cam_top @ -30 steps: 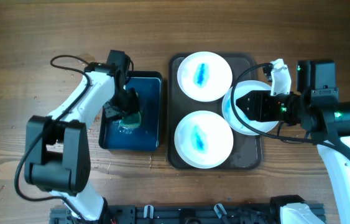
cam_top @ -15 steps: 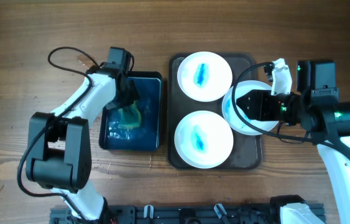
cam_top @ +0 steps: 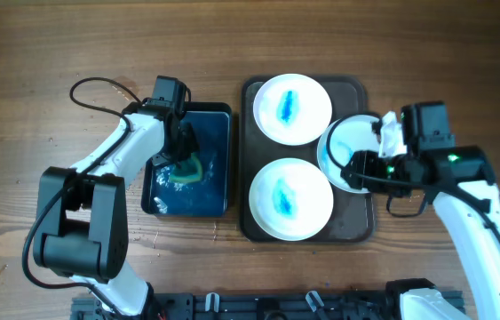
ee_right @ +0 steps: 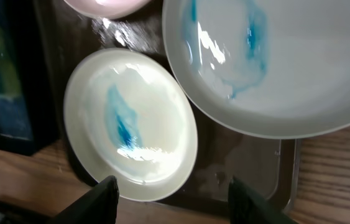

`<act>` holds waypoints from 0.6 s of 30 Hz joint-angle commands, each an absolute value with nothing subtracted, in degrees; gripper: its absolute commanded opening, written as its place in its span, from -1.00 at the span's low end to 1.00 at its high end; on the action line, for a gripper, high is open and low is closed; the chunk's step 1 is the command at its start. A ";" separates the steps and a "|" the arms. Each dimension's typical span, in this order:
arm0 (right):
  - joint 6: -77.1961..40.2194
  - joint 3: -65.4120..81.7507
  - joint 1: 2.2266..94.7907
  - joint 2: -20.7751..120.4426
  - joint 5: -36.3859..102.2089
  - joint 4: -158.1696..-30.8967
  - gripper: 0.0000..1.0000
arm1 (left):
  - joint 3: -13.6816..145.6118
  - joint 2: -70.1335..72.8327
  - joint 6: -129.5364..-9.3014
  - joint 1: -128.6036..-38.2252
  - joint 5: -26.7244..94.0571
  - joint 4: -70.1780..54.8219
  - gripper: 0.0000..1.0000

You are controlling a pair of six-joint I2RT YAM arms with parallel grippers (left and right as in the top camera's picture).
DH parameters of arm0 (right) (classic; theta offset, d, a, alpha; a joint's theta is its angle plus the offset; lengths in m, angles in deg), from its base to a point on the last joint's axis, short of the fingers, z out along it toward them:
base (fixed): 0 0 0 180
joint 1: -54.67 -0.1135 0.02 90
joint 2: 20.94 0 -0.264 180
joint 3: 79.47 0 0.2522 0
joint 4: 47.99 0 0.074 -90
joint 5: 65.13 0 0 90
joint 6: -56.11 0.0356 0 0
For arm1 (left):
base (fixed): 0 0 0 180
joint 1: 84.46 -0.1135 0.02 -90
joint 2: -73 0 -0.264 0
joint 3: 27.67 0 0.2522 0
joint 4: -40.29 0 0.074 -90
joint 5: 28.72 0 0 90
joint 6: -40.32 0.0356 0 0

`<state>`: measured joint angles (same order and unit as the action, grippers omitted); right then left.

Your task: Clean dirty plates on tray and stack at the side

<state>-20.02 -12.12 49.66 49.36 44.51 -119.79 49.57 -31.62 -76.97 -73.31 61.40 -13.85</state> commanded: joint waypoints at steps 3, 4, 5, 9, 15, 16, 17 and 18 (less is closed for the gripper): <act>-20.46 -19.93 49.37 50.70 45.88 -111.90 0.13 | 54.07 -28.96 -76.82 -73.07 60.68 -22.75 -0.92; -20.41 -20.43 49.37 51.11 45.93 -110.83 0.12 | 55.39 -27.77 -76.62 -73.07 60.66 -24.15 -0.92; -20.39 -20.69 49.28 51.96 46.28 -109.89 0.07 | 57.00 -26.22 -76.27 -73.04 60.64 -25.87 -0.92; -20.24 -20.74 45.02 57.23 46.08 -107.55 -0.08 | 60.81 -20.02 -74.81 -72.85 60.27 -29.96 -0.92; -12.89 -20.74 40.69 66.70 34.58 -104.62 -0.08 | 60.81 -16.98 -73.91 -72.67 60.14 -33.76 -0.92; -12.72 -20.74 40.69 67.66 34.28 -103.99 -0.08 | 60.81 -16.93 -72.03 -72.67 58.39 -34.16 -0.93; -12.74 -20.74 40.69 68.07 34.39 -103.40 -0.09 | 60.81 -16.89 -71.03 -72.67 56.81 -34.27 -0.92; -13.07 -20.74 40.69 68.71 35.79 -102.19 -0.11 | 60.81 -16.89 -70.52 -72.67 54.26 -34.31 -0.92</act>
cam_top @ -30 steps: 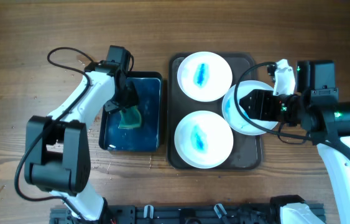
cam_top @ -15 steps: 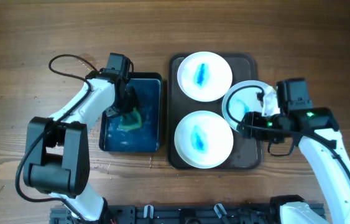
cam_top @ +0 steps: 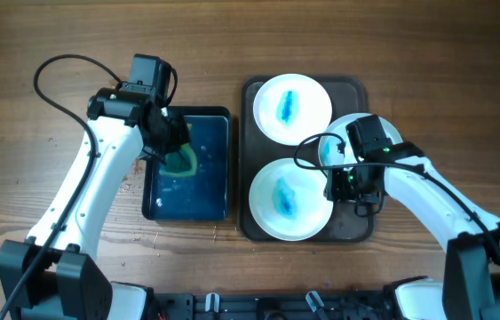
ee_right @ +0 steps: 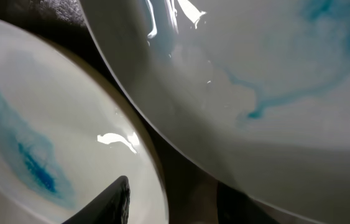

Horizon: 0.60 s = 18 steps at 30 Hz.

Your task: Clean dirty plates on tray and stack at the side

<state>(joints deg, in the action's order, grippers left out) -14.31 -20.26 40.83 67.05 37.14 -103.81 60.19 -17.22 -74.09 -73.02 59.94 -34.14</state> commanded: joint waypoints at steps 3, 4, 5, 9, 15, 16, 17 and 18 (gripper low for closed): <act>-13.20 -21.44 40.61 69.54 39.33 -99.57 -0.33 | 60.81 -16.89 -69.54 -72.67 49.01 -34.16 -0.92; -12.63 -22.46 40.59 69.60 39.85 -97.98 -0.42 | 60.81 -16.89 -69.54 -72.67 48.14 -34.18 -0.92; -11.14 -24.34 40.59 69.60 39.87 -95.37 -0.50 | 60.81 -16.89 -69.52 -72.67 48.00 -34.16 -0.92; -9.46 -27.69 40.59 69.60 39.52 -89.67 -0.88 | 60.79 -16.91 -69.56 -71.08 47.50 -33.04 -0.92; -6.77 -27.69 40.59 69.60 36.42 -88.75 -0.91 | 59.60 -19.82 -75.70 -58.49 47.44 -21.59 -0.92; -6.93 -27.69 40.59 69.60 36.44 -88.77 -0.91 | 59.28 -21.70 -77.69 -56.08 47.41 -18.79 -0.92; -6.93 -27.69 40.59 69.60 36.44 -88.80 -0.91 | 59.28 -23.16 -78.78 -54.66 47.37 -17.28 -0.92; -6.93 -27.69 40.59 69.60 36.46 -88.90 -0.91 | 59.28 -24.71 -79.70 -53.18 47.35 -15.75 -0.92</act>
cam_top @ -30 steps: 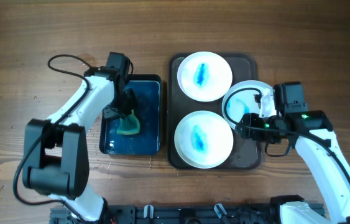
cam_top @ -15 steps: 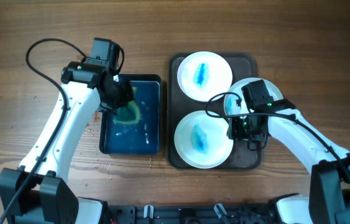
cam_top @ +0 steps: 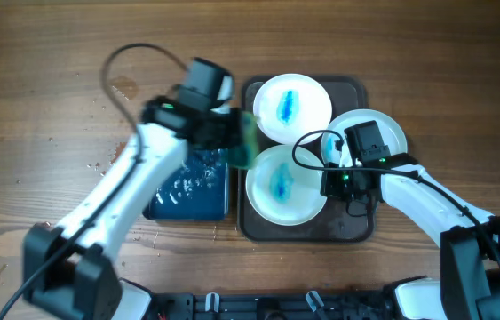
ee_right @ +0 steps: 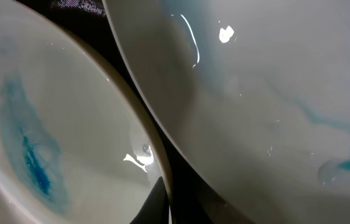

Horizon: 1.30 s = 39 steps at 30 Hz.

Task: Clean dirty plates on tray and stack at the side
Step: 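Scrub the lower-right plate with the sponge held in the left gripper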

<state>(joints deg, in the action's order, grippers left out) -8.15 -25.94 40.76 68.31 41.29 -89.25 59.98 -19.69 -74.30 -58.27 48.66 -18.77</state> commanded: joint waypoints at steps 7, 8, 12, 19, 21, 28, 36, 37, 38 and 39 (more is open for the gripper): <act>-6.93 -27.69 40.59 69.60 36.49 -89.47 -0.91 | 59.28 -40.01 -88.14 -44.37 46.74 -6.20 -0.92; -6.93 -27.69 40.59 69.60 36.51 -89.47 -0.91 | 59.28 -41.63 -88.12 -44.13 46.02 -5.44 -0.92; -6.90 -27.69 40.59 69.60 36.55 -89.60 -0.91 | 59.30 -44.15 -87.75 -44.96 57.49 -10.62 -0.92; -6.90 -27.69 40.59 69.60 36.55 -89.67 -0.91 | 61.99 -41.33 -83.83 -49.24 72.77 -20.61 -0.92; -6.90 -27.69 40.59 69.60 36.70 -89.67 -0.91 | 61.97 -41.46 -80.18 -49.09 65.05 -18.49 -0.92; -6.88 -27.69 40.59 69.60 36.79 -89.71 -0.91 | 60.65 -43.23 -81.06 -44.13 38.63 -4.17 -0.92; -6.86 -27.69 40.59 69.60 36.92 -89.71 -0.92 | 60.63 -44.67 -81.60 -39.80 31.09 -2.68 -0.92; -6.86 -27.69 40.59 69.60 36.94 -89.71 -0.91 | 60.65 -44.67 -81.63 -40.02 31.04 -3.25 -0.92; -6.86 -27.69 40.59 69.60 36.92 -89.71 -0.91 | 60.65 -44.67 -81.58 -40.28 29.97 -3.93 -0.92; -6.88 -27.69 40.59 69.60 36.92 -89.71 -0.92 | 60.65 -44.67 -81.36 -40.52 28.70 -4.48 -0.92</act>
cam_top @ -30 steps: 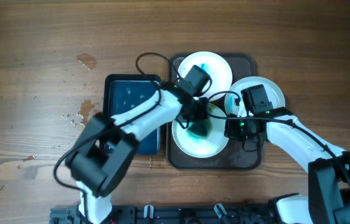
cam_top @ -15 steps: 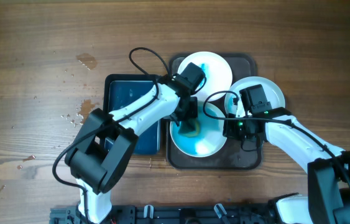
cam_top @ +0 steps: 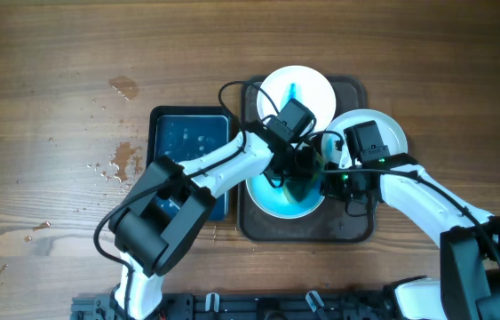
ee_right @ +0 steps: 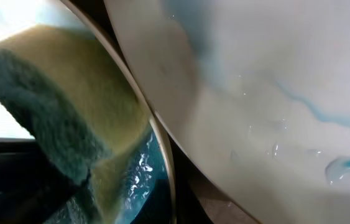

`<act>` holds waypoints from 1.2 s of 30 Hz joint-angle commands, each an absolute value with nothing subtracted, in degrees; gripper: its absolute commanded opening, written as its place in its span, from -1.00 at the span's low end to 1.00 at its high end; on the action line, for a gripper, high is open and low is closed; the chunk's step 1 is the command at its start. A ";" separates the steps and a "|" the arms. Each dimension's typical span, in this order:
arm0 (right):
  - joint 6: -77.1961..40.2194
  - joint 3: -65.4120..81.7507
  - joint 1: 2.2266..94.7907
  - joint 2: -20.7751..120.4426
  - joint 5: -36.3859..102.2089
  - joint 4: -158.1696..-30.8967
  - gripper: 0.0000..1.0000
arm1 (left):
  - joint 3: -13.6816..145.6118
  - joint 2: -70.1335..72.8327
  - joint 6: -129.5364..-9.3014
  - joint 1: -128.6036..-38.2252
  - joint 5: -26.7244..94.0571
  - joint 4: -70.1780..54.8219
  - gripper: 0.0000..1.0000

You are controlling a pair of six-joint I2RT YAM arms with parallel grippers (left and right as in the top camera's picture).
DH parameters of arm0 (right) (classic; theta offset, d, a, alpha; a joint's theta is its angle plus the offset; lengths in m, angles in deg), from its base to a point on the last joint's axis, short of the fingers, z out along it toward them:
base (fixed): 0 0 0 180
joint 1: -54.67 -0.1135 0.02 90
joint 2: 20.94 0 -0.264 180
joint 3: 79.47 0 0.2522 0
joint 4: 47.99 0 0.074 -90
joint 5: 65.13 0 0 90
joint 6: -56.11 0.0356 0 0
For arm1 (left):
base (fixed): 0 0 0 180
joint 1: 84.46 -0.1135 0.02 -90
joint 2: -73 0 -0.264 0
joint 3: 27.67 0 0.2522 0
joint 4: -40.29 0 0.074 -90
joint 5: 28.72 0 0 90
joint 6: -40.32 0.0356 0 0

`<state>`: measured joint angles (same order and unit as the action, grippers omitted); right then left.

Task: Clean dirty plates on tray and stack at the side
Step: 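Scrub the lower-right plate with the sponge held in the left gripper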

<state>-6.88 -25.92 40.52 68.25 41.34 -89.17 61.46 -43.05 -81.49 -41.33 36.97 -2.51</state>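
Three white plates with blue stains are at the dark tray [cam_top: 254,233]: a far plate [cam_top: 296,96], a right plate [cam_top: 376,133] [ee_right: 274,93] overhanging the tray's right edge, and a front plate [cam_top: 267,203]. My left gripper [cam_top: 297,173] is shut on a green-and-yellow sponge [cam_top: 310,169] [ee_right: 56,99] pressed onto the front plate, whose surface is now smeared wet blue [ee_right: 143,180]. My right gripper [cam_top: 331,182] is shut on that plate's right rim [ee_right: 165,155]; its fingers are mostly hidden under the rim.
A dark blue basin [cam_top: 187,133] of water sits left of the tray. Water drops [cam_top: 121,162] lie on the wooden table left of the basin. The left arm stretches across the basin's right side and the tray's left edge.
My left gripper has moved with the sponge from the tray's left edge onto the middle of the front plate. The plate's stain is now spread into a blue film. The right gripper has stayed put.
First my left gripper was on the sponge in the basin and my right gripper hung open over the tray's right side. Then the right gripper was low at the front plate's rim, later closed on it. The sponge has left the basin and now lies on that plate.
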 commanded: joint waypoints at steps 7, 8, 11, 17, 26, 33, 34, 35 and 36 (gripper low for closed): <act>-6.79 -27.69 40.59 69.60 36.97 -89.71 -0.91 | 60.65 -44.67 -80.10 -43.84 49.99 -17.52 -0.92; -6.79 -27.69 40.59 69.60 36.97 -89.69 -0.91 | 60.65 -44.67 -80.10 -44.74 54.65 -19.49 -0.92; -6.77 -27.69 40.59 69.60 36.97 -89.69 -0.91 | 60.68 -44.60 -79.66 -46.81 63.46 -22.14 -0.92; -6.82 -27.69 40.59 69.60 36.94 -89.63 -0.91 | 60.68 -39.36 -77.08 -51.51 71.17 -23.56 -0.92; -6.77 -27.69 40.59 69.60 36.94 -89.63 -0.91 | 60.39 -41.89 -77.10 -46.92 45.80 -10.14 -0.92; -6.77 -27.69 40.59 69.60 37.01 -89.69 -0.91 | 60.37 -44.19 -78.87 -40.43 34.96 -1.46 -0.92; -6.82 -27.69 40.59 69.60 37.18 -89.67 -0.92 | 60.35 -44.56 -78.85 -40.41 33.29 -0.87 -0.92; -6.84 -27.69 40.59 69.60 37.18 -89.67 -0.91 | 60.35 -44.56 -78.85 -40.41 31.92 -0.63 -0.92; -6.82 -27.69 40.59 69.60 37.18 -89.65 -0.91 | 60.35 -44.56 -78.81 -40.43 30.63 -0.54 -0.92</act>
<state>-6.45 -25.92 40.63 68.25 41.32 -89.06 61.13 -42.55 -77.84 -41.55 40.20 -1.00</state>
